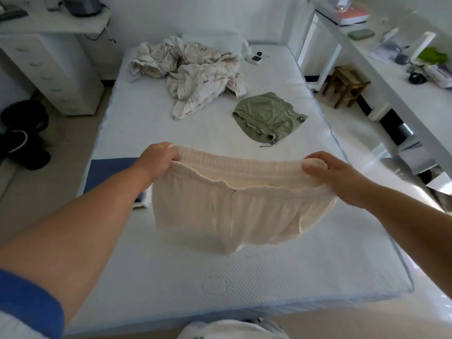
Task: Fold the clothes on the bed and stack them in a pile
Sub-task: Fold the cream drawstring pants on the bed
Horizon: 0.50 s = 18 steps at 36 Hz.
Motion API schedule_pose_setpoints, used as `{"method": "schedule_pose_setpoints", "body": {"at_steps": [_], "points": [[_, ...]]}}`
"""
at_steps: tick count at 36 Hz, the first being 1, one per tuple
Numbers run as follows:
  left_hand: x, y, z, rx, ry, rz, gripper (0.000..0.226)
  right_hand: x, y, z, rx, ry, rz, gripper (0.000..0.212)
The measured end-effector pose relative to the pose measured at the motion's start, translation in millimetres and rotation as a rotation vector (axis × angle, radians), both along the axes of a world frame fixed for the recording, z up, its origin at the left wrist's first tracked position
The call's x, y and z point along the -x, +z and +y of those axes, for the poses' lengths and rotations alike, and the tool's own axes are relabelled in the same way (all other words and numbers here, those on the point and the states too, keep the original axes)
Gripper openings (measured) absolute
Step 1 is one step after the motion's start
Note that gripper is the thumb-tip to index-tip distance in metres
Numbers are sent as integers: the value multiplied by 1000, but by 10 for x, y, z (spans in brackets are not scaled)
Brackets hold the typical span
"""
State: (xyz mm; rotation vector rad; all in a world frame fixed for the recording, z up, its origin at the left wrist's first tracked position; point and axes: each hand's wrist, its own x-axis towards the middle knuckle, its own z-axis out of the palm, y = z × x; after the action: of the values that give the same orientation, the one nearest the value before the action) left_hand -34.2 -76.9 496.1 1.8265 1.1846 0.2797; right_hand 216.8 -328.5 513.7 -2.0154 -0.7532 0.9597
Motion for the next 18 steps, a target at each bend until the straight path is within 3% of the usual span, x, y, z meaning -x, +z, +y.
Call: {"method": "schedule_pose_setpoints", "body": {"at_steps": [4, 6, 9, 12, 14, 18], "points": [[1, -19, 21, 67, -18, 41, 12, -58, 40, -128, 221, 319, -225, 89], [-2, -29, 4, 69, -32, 64, 14, -38, 12, -218, 236, 434, -405, 102], [15, -9, -51, 166, -131, 54, 21, -32, -32, -319, 179, 480, -625, 82], [7, 46, -111, 335, -350, 68, 53, -134, -11, -388, 180, 365, -565, 56], [-57, 44, -150, 352, -485, 114, 49, -262, -17, -462, 204, 330, -533, 48], [-310, 7, -319, 192, -556, 170, 33, -565, -52, -647, 238, 218, -474, 41]]}}
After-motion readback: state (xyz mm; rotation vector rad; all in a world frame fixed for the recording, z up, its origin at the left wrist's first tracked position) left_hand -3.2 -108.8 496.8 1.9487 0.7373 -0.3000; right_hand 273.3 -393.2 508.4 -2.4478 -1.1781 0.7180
